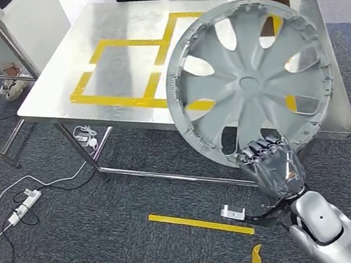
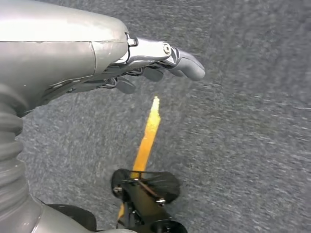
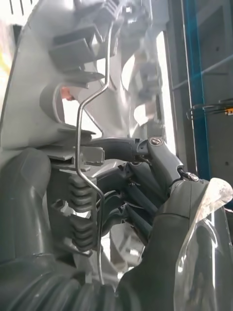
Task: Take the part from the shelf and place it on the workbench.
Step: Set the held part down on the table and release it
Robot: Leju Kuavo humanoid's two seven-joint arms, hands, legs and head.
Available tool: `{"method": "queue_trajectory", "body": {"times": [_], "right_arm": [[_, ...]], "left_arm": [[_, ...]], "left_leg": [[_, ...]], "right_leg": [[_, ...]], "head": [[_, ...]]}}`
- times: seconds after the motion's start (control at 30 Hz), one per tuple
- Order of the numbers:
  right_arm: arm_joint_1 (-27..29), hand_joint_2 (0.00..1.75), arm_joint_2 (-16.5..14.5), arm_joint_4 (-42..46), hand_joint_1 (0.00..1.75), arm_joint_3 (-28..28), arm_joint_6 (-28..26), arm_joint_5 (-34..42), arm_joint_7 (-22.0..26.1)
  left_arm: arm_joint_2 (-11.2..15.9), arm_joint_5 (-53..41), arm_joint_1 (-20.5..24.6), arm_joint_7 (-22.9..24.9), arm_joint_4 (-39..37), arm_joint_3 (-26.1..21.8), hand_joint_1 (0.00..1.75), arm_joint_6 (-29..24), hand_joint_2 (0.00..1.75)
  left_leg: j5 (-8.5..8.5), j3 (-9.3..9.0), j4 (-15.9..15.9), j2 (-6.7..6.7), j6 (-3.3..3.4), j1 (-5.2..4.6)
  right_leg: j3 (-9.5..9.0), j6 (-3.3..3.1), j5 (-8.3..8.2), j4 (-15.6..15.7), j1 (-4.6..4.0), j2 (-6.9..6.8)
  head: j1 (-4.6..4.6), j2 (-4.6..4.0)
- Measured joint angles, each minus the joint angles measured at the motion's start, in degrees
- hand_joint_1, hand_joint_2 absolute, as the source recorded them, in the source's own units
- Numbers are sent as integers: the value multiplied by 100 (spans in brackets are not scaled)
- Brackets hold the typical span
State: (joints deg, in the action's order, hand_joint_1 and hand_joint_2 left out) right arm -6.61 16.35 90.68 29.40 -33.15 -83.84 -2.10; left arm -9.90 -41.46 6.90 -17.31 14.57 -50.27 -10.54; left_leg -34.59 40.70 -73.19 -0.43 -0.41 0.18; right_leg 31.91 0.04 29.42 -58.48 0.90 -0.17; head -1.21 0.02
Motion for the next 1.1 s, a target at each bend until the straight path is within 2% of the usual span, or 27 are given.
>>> {"method": "queue_trajectory", "body": {"times": [0.03, 0.07, 0.1, 0.13, 0.17, 0.2, 0.27, 0.33, 0.43, 0.47, 0.5, 0.53, 0.6, 0.63, 0.67, 0.77, 0.8, 0.83, 0.87, 0.93, 0.97, 1.0, 1.03, 1.07, 1.1], "right_arm": [[87, 175, 45, 61, 175, -36, -1, -20, -26], [163, 175, 90, 123, 175, -74, -3, -36, -42], [228, 175, 127, 176, 175, -106, -4, -52, -53], [274, 175, 161, 225, 175, -138, -4, -72, -58], [311, 175, 197, 276, 175, -167, -4, -97, -58], [339, 175, 225, 324, 175, -188, -3, -119, -56], [370, 175, 277, 423, 175, -215, 2, -140, -45], [370, 175, 320, 492, 175, -232, 8, -140, -45], [357, 175, 373, 524, 175, -256, 44, -124, -15], [353, 175, 381, 524, 175, -253, 65, -120, 8], [347, 175, 387, 523, 175, -240, 85, -119, 29], [335, 175, 390, 517, 175, -225, 101, -115, 41], [282, 175, 395, 495, 175, -196, 119, -102, 49], [240, 175, 397, 481, 175, -184, 133, -94, 49], [194, 175, 398, 471, 175, -174, 147, -88, 52], [77, 175, 400, 458, 175, -146, 191, -84, 77], [44, 175, 401, 453, 175, -128, 204, -80, 91], [4, 175, 400, 443, 175, -104, 217, -67, 104], [-47, 175, 400, 428, 175, -81, 227, -49, 114], [-171, 175, 399, 380, 175, -42, 257, 5, 125], [-232, 175, 397, 347, 175, -22, 285, 37, 138], [-296, 175, 394, 309, 175, -2, 320, 75, 153], [-371, 175, 389, 255, 175, 28, 369, 126, 169], [-459, 175, 377, 196, 175, 63, 422, 188, 189], [-562, 175, 367, 132, 175, 99, 472, 254, 206]], "left_arm": [[-5, -15, 8, 8, -1, 22, 0, -7, 175], [-7, -26, 17, 10, -1, 43, 0, -13, 175], [-5, -28, 32, 11, -1, 59, 0, -17, 175], [-4, -29, 47, 7, -1, 72, 0, -21, 175], [-3, -32, 61, 0, -1, 86, 0, -22, 175], [-3, -37, 78, -6, -1, 102, 0, -22, 175], [-4, -53, 114, -16, -1, 137, 0, -22, 175], [-1, -66, 167, -17, -1, 159, 0, -23, 175], [9, -83, 205, -12, -1, 184, 0, -36, 175], [11, -95, 204, -5, -1, 197, 0, -38, 175], [13, -110, 203, 6, -1, 212, 0, -37, 175], [15, -124, 205, 20, -1, 229, 0, -37, 175], [19, -144, 210, 56, -2, 257, 0, -38, 175], [22, -147, 213, 74, -2, 269, 0, -38, 175], [25, -148, 213, 89, -3, 280, 0, -39, 175], [33, -150, 218, 100, -4, 303, 0, -38, 175], [36, -151, 227, 100, -4, 307, 0, -37, 175], [38, -150, 236, 99, -4, 308, 0, -33, 175], [40, -150, 240, 98, -4, 309, 0, -27, 175], [41, -149, 222, 99, -5, 310, 0, -11, 175], [42, -149, 208, 99, -5, 310, 0, -3, 175], [44, -149, 197, 100, -5, 311, 0, 5, 175], [49, -149, 193, 101, -5, 314, 0, 11, 175], [55, -149, 189, 104, -5, 319, 0, 16, 175], [60, -149, 185, 114, -7, 328, 0, 18, 175]], "left_leg": [[203, -45, 273, 0, 17, 0], [508, -125, 638, 2, 38, -1], [708, -193, 949, 5, 61, -11], [836, -243, 1161, 7, 86, -25], [893, -262, 1269, 8, 116, -39], [842, -276, 1283, 10, 151, -52], [879, -386, 1351, 5, 225, -42], [858, -516, 1409, 0, 283, -30], [753, -618, 1423, -12, 328, -47], [701, -673, 1423, -16, 331, -55], [644, -742, 1423, -22, 333, -62], [584, -824, 1423, -27, 331, -68], [457, -973, 1418, -37, 314, -82], [398, -1023, 1418, -40, 293, -91], [349, -1055, 1428, -41, 265, -96], [308, -1128, 1371, -38, 175, -96], [309, -1083, 1221, -33, 145, -93], [277, -959, 984, -28, 112, -84], [212, -759, 653, -21, 76, -68], [-50, -292, 18, -14, 17, -31], [-158, -117, -136, -12, 0, -17], [-185, -16, -135, -11, -9, -7], [-76, 7, 39, -9, -10, -1], [179, -25, 343, -4, -9, 2], [506, -58, 696, 8, -5, 3]], "right_leg": [[-83, 10, 61, 0, 1, 3], [-134, 30, 123, 4, 3, 5], [-198, 60, 180, 2, 0, 18], [-233, 97, 230, 5, -4, 32], [-268, 139, 261, 3, -7, 48], [-318, 184, 270, 2, -10, 63], [-332, 249, 280, -45, -1, 64], [-107, 277, 334, -424, 4, 53], [622, 289, 670, -1390, -4, 49], [806, 288, 749, -1521, -6, 48], [899, 282, 720, -1475, -9, 48], [904, 273, 556, -1259, -12, 48], [781, 237, -17, -579, -30, 46], [704, 207, -213, -316, -44, 45], [651, 171, -338, -156, -59, 46], [496, 72, -343, -46, -62, 50], [429, 42, -319, -23, -50, 42], [362, 16, -286, -11, -38, 33], [306, -7, -243, -5, -32, 22], [206, -30, -143, -5, -28, 20], [142, -28, -88, -5, -25, 24], [67, -20, -28, -5, -20, 29], [-22, -7, 38, -5, -12, 31], [-110, 17, 110, -3, -4, 31], [-192, 47, 180, -10, -1, 33]], "head": [[1, 0], [1, 0], [3, 0], [7, 0], [9, 0], [12, 0], [15, 0], [32, 0], [48, 0], [49, 0], [49, 0], [52, 0], [50, 0], [50, 0], [50, 0], [51, 0], [46, 0], [43, 0], [39, 0], [37, 0], [35, 0], [36, 0], [34, 0], [35, 0], [31, 0]]}}
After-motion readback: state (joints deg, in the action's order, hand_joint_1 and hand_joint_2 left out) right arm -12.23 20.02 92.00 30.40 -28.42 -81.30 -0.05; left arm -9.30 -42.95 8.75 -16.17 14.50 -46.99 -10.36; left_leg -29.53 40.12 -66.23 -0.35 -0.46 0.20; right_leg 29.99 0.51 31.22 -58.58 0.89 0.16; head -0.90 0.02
